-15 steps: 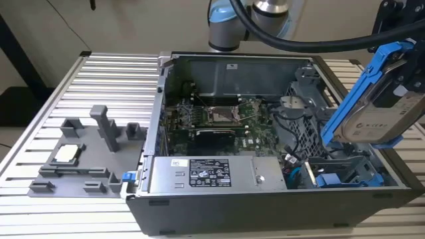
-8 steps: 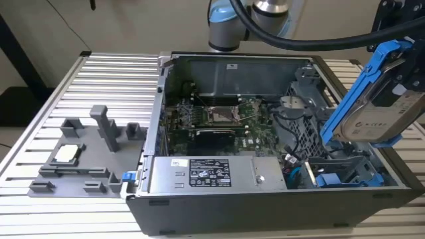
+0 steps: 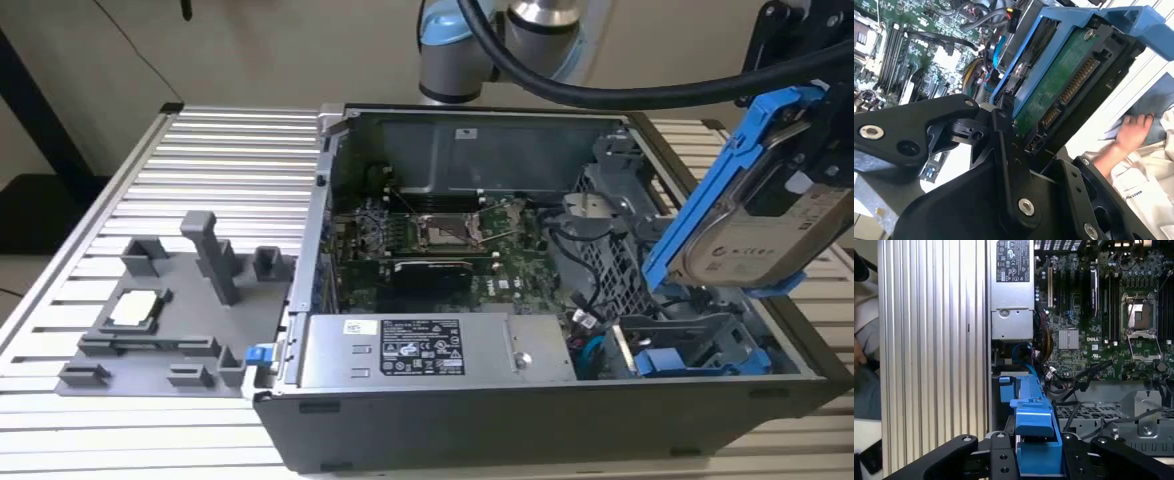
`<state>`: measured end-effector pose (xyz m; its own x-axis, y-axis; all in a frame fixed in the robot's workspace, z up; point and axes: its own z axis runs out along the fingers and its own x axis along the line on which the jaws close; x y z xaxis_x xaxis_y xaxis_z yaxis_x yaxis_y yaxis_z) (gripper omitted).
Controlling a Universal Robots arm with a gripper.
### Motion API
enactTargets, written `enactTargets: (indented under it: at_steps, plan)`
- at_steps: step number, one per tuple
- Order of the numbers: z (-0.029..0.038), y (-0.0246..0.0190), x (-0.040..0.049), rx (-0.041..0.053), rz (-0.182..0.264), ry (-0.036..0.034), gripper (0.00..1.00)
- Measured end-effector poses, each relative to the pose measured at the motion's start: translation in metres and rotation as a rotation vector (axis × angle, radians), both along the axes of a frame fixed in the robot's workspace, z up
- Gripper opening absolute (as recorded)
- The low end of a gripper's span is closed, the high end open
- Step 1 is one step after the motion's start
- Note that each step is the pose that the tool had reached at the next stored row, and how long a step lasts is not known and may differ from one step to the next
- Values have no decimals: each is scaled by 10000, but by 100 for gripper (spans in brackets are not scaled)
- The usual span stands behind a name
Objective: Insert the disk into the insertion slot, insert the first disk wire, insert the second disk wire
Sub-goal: 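Insert the disk into the insertion slot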
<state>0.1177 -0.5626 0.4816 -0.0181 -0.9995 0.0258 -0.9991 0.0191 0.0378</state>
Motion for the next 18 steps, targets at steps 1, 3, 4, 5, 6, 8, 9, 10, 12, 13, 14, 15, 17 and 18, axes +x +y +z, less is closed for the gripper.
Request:
enactTargets:
  at_steps: [1, 3, 4, 5, 6, 8, 9, 10, 12, 13, 14, 15, 17, 18]
  plan:
    - [-8, 0, 0, -1, 0, -1, 33]
    - [-25, 0, 0, 12, 0, -2, 33]
    - [-36, 0, 0, 43, 0, -3, 33]
    - [-45, -2, 0, 93, -1, -3, 33]
    - [-57, -3, 0, 131, -1, -3, 33]
    - [-74, -8, 8, 135, 2, -1, 33]
    - [-82, -12, 14, 138, 3, 4, 33]
    - [-89, -15, 20, 141, 9, 9, 33]
    - [-105, -20, 39, 151, 29, 32, 33]
    - [-114, -22, 44, 168, 40, 34, 33]
    - [-123, -23, 48, 187, 47, 34, 33]
    - [-132, -24, 50, 213, 52, 35, 33]
    - [-150, -27, 54, 244, 67, 35, 33]
    - [-156, -26, 54, 243, 101, 35, 33]
